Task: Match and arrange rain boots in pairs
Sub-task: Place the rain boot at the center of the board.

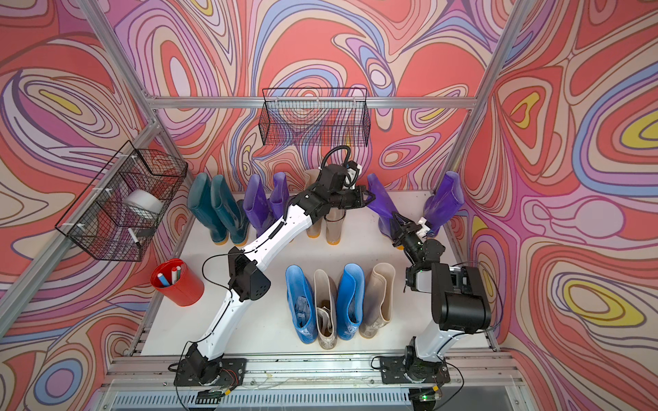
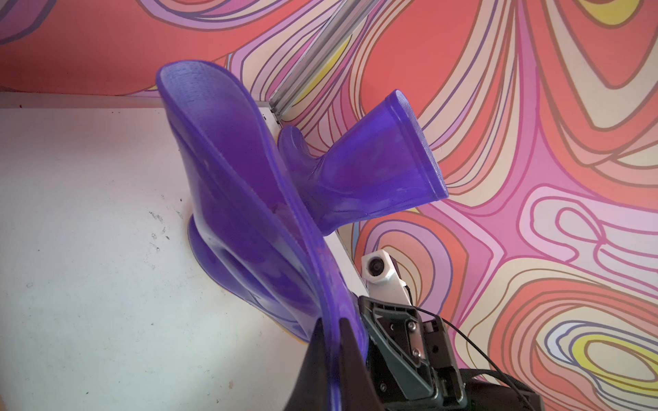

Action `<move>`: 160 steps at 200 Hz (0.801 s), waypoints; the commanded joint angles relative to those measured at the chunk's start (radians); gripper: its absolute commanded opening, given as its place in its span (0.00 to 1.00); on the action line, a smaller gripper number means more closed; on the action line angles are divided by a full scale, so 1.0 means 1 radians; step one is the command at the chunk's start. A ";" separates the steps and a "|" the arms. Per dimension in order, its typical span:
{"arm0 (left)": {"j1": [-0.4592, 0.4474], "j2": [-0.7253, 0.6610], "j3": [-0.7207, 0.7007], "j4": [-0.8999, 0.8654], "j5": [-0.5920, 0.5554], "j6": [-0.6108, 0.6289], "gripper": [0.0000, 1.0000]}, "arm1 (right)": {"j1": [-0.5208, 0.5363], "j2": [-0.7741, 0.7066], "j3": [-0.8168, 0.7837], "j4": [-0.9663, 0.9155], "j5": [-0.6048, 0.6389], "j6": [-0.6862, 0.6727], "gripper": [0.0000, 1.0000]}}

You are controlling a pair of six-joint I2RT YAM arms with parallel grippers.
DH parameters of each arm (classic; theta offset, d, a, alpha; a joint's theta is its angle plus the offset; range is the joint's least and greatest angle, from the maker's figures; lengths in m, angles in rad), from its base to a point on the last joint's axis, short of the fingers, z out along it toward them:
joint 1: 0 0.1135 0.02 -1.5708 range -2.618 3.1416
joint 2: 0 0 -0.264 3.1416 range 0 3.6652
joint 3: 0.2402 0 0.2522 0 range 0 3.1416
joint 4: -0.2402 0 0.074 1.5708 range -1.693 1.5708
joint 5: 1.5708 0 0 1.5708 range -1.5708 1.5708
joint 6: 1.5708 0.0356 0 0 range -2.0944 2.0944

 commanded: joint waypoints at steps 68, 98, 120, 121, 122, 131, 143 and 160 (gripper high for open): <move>-0.003 0.001 0.028 0.111 -0.017 -0.025 0.00 | 0.006 -0.114 0.041 0.011 -0.310 0.003 0.55; -0.003 -0.004 0.031 0.115 -0.024 -0.024 0.00 | 0.005 -0.293 0.093 -0.410 -0.431 -0.270 0.58; -0.002 -0.007 0.031 0.114 -0.019 -0.027 0.00 | 0.005 -0.465 0.277 -1.176 -0.387 -0.803 0.64; -0.002 -0.007 0.030 0.114 -0.019 -0.027 0.00 | 0.005 -0.470 0.288 -1.212 -0.380 -0.828 0.65; -0.002 -0.008 0.030 0.114 -0.018 -0.027 0.00 | 0.005 -0.476 0.300 -1.245 -0.373 -0.851 0.65; -0.003 -0.009 0.030 0.113 -0.018 -0.029 0.00 | 0.004 -0.509 0.386 -1.474 -0.299 -1.025 0.67; -0.003 -0.011 0.031 0.115 -0.016 -0.027 0.00 | 0.004 -0.530 0.465 -1.660 -0.224 -1.158 0.67; -0.002 -0.016 0.029 0.110 -0.016 -0.021 0.00 | 0.004 -0.549 0.535 -1.801 -0.101 -1.312 0.67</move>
